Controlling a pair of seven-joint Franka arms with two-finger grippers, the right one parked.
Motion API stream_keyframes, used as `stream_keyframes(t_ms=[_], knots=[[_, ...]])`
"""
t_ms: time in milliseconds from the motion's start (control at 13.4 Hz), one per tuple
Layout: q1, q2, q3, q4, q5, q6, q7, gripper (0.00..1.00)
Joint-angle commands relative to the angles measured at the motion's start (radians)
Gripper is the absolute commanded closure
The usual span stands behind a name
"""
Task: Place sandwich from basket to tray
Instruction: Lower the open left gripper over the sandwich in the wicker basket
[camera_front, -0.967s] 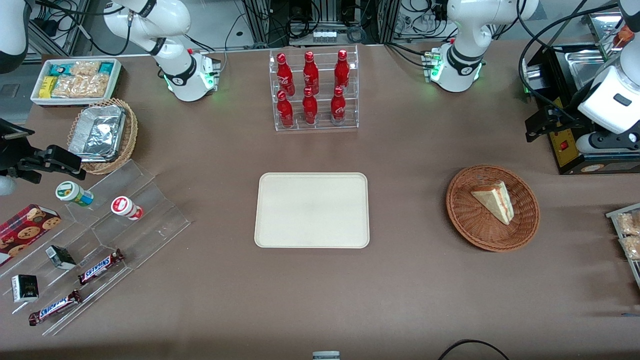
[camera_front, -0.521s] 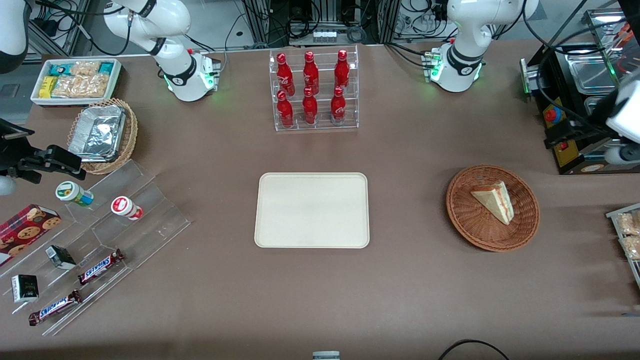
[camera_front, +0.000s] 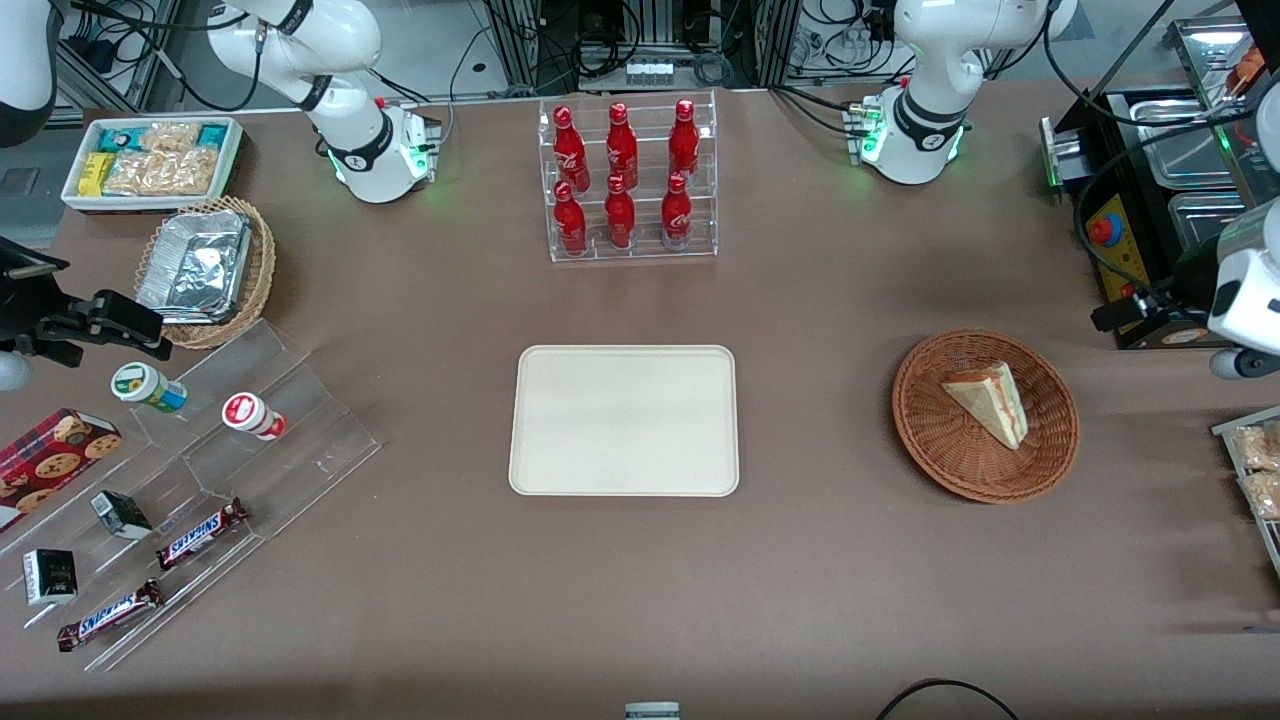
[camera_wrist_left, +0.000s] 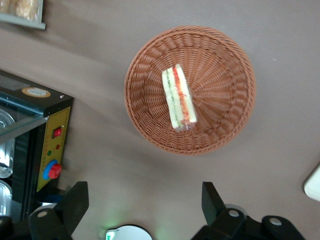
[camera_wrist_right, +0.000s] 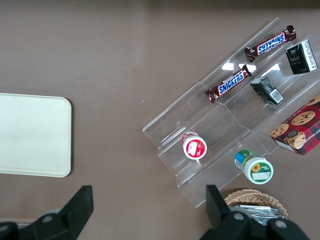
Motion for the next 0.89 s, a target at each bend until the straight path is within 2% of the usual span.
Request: stream_keyframes(t_ms=[0, 298, 446, 818], knots=[[0.048, -0.035, -0.008, -0.184, 0.005, 0.172, -0.091, 0.00], [0.048, -0.015, -0.009, -0.344, -0.008, 0.420, -0.356, 0.00], [0.051, -0.007, -0.009, -0.437, -0.066, 0.539, -0.392, 0.00], [0.042, 0.074, -0.009, -0.479, -0.081, 0.660, -0.413, 0.00]])
